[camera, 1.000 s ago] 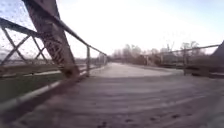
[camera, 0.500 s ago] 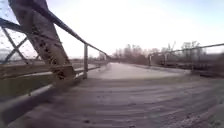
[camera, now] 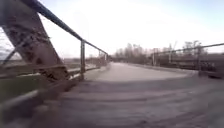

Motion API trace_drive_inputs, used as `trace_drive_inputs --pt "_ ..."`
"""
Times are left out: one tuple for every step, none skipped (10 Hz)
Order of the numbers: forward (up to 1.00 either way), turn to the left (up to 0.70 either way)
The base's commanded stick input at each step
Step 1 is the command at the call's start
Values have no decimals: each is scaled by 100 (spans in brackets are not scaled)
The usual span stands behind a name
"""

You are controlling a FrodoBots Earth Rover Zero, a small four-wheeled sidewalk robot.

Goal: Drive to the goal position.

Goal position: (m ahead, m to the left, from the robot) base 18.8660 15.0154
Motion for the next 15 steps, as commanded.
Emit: trace_drive_inputs --pt "100 0" --pt "100 0" --pt "100 0" --pt "100 0" --pt "100 0" --pt "100 0" --pt "100 -1" --pt "100 -14" --pt "100 -24" --pt "100 -24" --pt "100 -21" --pt "100 -3" --pt "100 0" --pt "100 0" --pt "100 0"
